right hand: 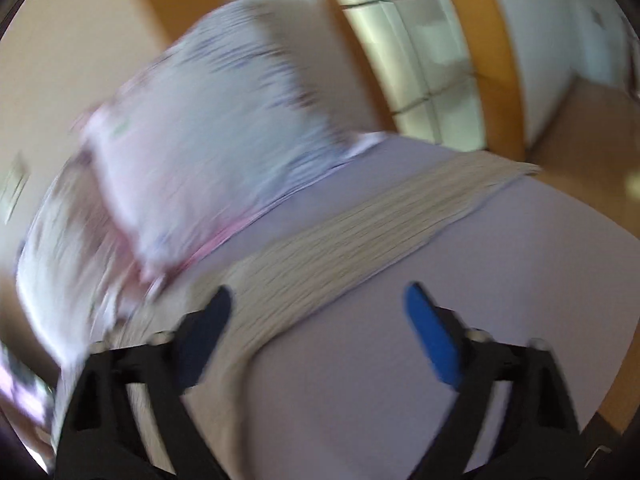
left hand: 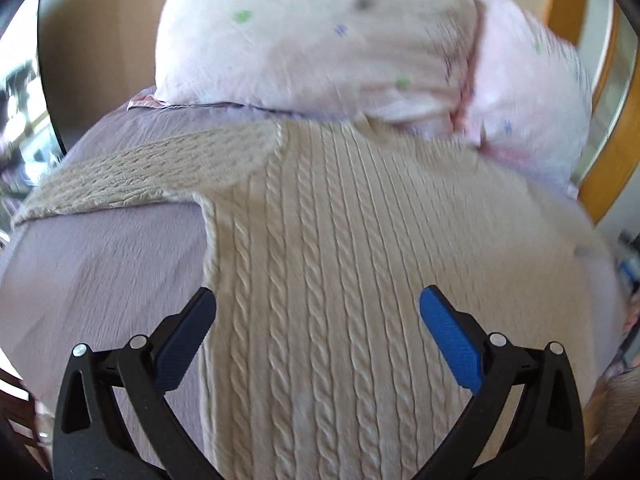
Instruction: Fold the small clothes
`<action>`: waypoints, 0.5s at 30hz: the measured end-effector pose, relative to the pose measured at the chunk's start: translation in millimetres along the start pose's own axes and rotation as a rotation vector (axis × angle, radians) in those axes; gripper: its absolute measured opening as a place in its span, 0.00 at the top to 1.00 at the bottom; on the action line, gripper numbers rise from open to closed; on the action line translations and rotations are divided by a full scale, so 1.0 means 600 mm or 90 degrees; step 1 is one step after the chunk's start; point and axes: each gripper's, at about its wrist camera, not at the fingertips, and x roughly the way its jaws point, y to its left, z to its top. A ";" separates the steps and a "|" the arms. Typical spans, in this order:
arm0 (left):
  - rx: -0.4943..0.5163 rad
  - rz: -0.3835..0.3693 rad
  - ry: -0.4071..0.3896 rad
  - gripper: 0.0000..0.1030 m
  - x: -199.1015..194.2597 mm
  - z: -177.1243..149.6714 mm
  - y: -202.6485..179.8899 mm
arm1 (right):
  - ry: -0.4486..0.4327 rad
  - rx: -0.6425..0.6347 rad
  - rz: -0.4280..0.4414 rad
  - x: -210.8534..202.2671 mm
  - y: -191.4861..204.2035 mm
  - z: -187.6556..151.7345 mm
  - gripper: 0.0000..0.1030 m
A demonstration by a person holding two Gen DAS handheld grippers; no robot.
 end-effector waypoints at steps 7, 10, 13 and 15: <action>-0.155 -0.082 -0.083 0.02 0.006 0.038 0.125 | 0.052 0.219 -0.063 0.107 -0.125 0.065 0.52; -0.174 -0.014 -0.084 0.02 0.006 0.047 0.166 | 0.029 0.235 -0.081 0.120 -0.137 0.071 0.70; -0.226 0.011 -0.079 0.02 0.004 0.053 0.227 | 0.024 0.241 -0.073 0.142 -0.147 0.077 0.91; -0.276 0.021 -0.087 0.02 -0.001 0.052 0.267 | -0.007 0.192 -0.068 0.135 -0.116 0.086 0.92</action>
